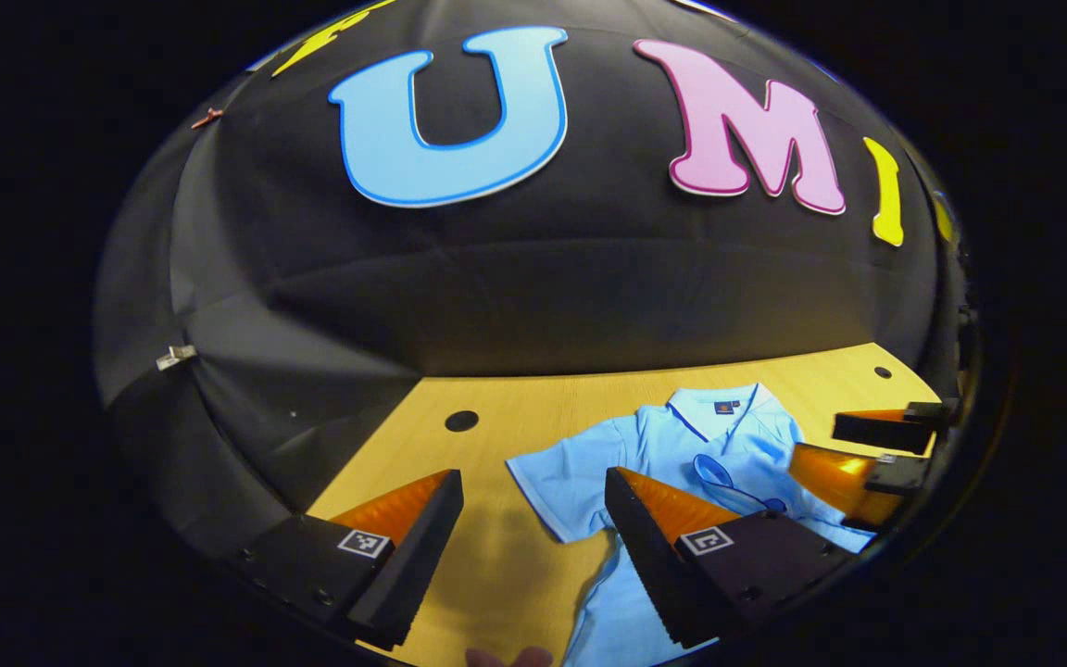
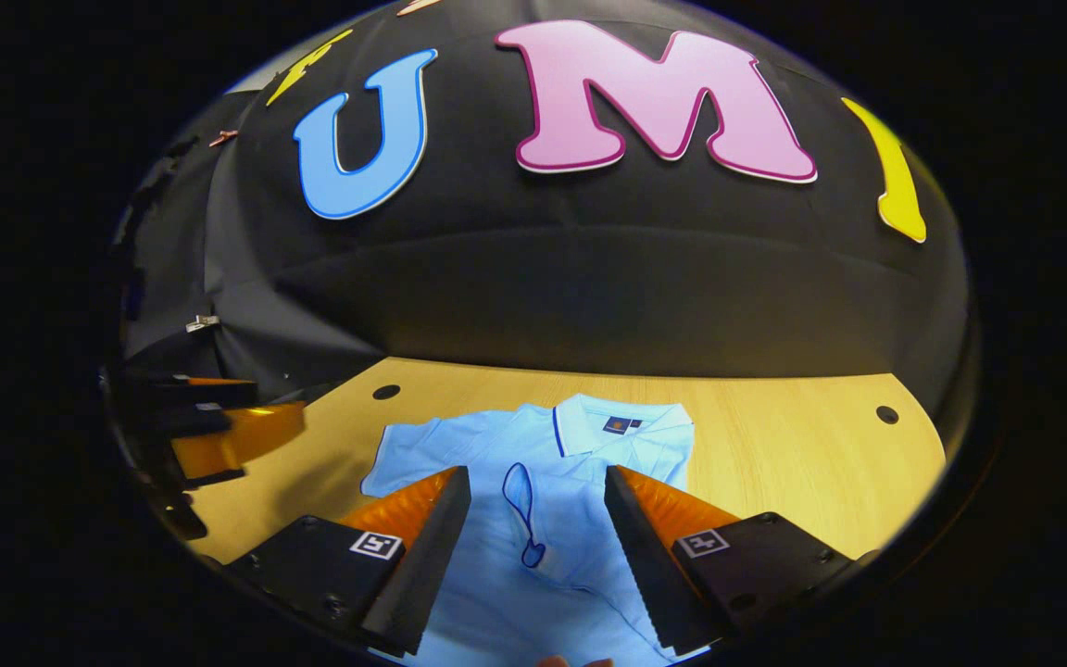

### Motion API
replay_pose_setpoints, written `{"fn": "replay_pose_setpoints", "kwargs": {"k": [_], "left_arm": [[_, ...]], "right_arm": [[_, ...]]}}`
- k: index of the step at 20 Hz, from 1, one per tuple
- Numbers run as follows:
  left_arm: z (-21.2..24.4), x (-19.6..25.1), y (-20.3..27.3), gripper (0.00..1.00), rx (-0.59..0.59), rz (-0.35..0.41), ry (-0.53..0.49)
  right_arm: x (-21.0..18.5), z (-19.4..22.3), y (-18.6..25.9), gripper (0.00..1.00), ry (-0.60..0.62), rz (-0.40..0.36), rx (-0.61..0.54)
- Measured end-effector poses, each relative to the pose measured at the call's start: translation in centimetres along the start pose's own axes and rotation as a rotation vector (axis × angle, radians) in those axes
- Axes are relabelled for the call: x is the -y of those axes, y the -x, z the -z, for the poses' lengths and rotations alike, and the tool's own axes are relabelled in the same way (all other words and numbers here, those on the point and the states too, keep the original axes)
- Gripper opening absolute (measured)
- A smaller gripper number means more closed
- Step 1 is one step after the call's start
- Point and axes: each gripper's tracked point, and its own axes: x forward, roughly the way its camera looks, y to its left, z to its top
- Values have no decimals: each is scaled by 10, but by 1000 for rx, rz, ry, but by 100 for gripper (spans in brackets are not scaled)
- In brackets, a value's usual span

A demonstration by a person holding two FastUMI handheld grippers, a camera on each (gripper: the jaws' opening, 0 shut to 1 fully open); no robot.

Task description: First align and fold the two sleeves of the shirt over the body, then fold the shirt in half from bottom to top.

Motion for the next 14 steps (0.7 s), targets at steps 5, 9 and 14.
{"fn": "replay_pose_setpoints", "kwargs": {"k": [5, 9, 14], "left_arm": [[19, 0, -58, 98, -86, -25, 78], [49, 0, -92, 98, -199, -39, 90], [84, 2, -118, 98, -336, -47, 103]], "right_arm": [[20, -22, 36, 91, 8, 7, 60], [32, -43, 65, 91, -4, 9, 104], [39, -57, 103, 91, -9, 5, 133]]}}
